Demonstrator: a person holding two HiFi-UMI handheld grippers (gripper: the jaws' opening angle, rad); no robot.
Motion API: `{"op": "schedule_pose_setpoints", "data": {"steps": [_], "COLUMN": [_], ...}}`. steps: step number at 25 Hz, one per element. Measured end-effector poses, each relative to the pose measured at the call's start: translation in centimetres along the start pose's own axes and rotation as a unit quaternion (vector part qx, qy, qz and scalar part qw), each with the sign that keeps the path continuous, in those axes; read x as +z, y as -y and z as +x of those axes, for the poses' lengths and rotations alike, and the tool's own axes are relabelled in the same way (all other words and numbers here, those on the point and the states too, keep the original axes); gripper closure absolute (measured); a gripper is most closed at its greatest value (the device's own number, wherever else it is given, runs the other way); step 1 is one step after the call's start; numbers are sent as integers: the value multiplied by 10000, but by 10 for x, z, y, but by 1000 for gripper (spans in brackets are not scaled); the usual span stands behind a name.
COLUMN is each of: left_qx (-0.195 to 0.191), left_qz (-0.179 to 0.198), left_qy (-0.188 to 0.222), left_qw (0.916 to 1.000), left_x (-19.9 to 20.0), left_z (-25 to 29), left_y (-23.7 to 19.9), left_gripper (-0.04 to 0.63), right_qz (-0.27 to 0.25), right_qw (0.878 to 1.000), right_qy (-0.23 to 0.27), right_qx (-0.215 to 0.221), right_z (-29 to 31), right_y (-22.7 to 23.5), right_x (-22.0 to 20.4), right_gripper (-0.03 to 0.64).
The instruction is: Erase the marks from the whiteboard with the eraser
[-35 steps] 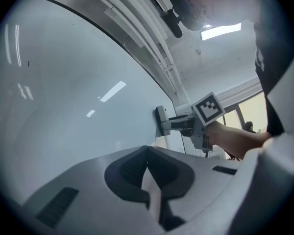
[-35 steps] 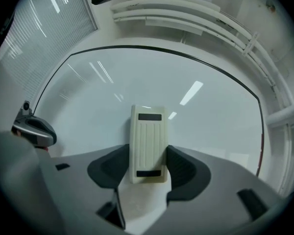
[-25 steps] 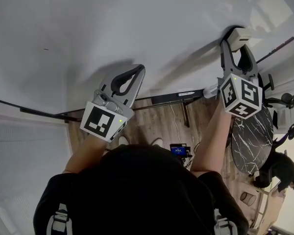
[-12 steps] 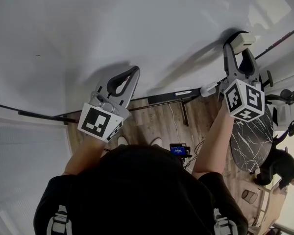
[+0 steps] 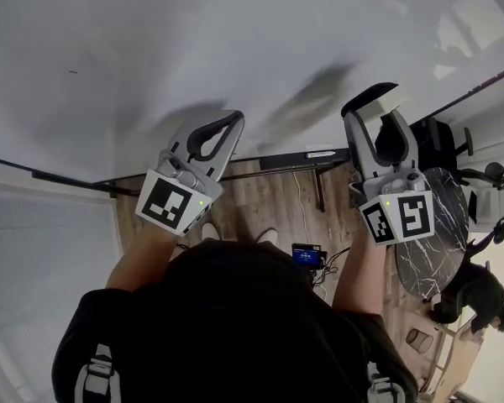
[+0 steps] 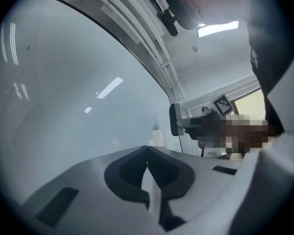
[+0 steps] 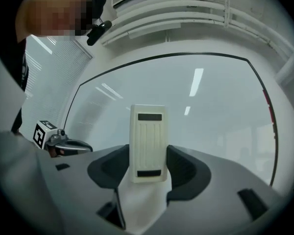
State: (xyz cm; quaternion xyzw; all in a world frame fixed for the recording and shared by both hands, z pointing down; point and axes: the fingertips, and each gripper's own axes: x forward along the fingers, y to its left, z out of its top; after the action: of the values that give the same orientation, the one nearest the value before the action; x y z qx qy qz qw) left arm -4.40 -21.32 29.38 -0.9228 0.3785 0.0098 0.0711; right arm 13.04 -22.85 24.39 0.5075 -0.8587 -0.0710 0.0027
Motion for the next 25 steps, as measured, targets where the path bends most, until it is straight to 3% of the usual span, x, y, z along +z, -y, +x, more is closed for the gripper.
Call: {"op": "schedule_pose_setpoints", "data": {"steps": [8, 13, 25], "left_qx": [-244, -314, -387], "left_qz": [-203, -253, -343], "left_qy": [-68, -233, -434], "left_qw": [9995, 9989, 9977], "left_x": [-28, -55, -93], "left_z": [-18, -30, -47], "left_y": [11, 18, 40], "left_gripper": [591, 591, 591], "right_qz": [342, 64, 565], "right_qw": [9968, 9971, 9911], "right_qy": [-141, -163, -475], "right_qx": [714, 743, 1111], "right_z": [-1, -7, -23], "right_y": [-64, -91, -119], "right_x": [-55, -89, -144], "right_gripper": [380, 382, 382]}}
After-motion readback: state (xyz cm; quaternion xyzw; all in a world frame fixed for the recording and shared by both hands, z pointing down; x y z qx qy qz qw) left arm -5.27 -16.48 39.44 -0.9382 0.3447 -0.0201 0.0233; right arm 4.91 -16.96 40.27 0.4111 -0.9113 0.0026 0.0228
